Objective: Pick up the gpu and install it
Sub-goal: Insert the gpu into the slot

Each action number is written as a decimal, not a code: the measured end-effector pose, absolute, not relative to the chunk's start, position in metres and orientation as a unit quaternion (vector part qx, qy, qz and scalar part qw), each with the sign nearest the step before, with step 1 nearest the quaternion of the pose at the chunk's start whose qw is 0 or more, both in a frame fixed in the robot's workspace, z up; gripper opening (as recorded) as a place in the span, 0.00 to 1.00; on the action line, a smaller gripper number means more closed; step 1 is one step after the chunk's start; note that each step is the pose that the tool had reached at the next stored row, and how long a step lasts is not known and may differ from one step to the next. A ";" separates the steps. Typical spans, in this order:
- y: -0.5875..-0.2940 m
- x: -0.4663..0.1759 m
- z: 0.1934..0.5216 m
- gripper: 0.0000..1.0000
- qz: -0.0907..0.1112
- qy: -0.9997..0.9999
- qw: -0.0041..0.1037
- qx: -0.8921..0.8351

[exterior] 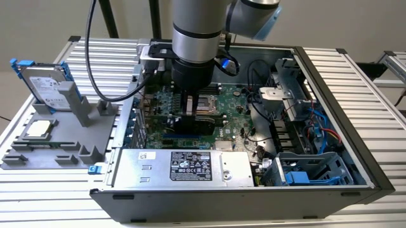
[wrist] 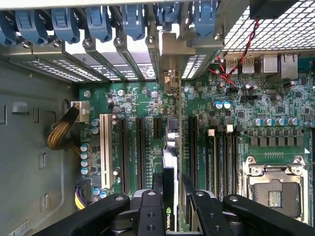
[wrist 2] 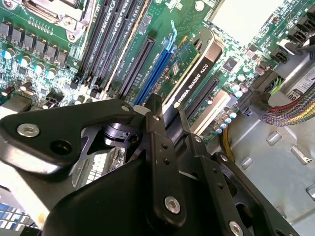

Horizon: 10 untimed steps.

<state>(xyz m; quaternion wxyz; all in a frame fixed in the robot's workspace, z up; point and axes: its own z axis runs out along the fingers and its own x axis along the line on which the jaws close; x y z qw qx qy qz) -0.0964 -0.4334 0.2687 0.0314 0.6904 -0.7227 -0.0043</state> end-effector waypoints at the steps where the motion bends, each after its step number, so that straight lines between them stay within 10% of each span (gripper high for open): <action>1: -0.433 -0.096 0.271 0.00 -0.004 -0.723 0.032 0.690; 10: -0.433 -0.096 0.273 0.00 -0.004 -0.723 0.032 0.690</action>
